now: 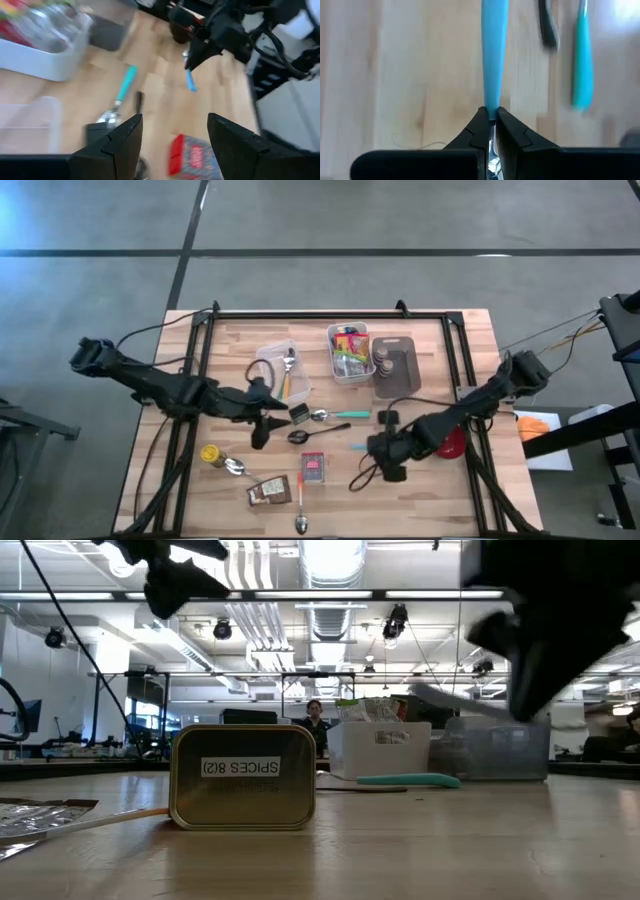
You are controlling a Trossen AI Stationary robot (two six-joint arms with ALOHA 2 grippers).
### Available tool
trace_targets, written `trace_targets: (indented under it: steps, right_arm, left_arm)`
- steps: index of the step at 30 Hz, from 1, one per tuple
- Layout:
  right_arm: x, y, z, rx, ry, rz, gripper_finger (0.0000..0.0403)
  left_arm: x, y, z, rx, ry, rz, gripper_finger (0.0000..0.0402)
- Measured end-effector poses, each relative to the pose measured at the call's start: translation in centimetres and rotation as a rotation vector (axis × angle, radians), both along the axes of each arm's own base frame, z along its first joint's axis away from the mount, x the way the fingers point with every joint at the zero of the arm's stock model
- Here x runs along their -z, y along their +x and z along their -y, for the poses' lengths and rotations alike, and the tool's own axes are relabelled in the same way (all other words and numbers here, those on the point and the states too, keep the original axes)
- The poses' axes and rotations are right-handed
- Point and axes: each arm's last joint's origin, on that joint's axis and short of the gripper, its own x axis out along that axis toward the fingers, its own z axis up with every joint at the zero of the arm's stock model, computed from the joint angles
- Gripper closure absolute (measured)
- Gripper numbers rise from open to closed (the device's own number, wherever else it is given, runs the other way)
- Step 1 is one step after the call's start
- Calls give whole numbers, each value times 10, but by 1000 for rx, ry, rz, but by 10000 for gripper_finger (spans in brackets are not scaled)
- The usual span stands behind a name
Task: Pick & Place Food Item
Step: Put the blue spoon into the transparent bin
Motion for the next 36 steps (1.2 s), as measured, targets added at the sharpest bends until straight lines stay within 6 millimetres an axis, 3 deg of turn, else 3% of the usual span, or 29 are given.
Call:
trace_targets:
  steps: [8, 14, 18, 26, 36]
  right_arm:
    - [-20, 48, -23, -192, -216, -30, 391]
    - [-29, 78, -34, -320, -326, -83, 394]
    - [-37, 94, -38, -363, -376, -96, 395]
    - [-45, 102, -37, -318, -415, -95, 396]
    - [-42, 98, -28, -53, -330, -89, 395]
  left_arm:
    - [10, 27, -8, 91, -237, 8, 177]
    - [26, 37, -13, 131, -372, -95, 174]
    - [35, 45, -10, 172, -430, -156, 153]
    - [47, 53, -7, 215, -463, -234, 85]
    - [40, 45, -9, 236, -423, -231, 77]
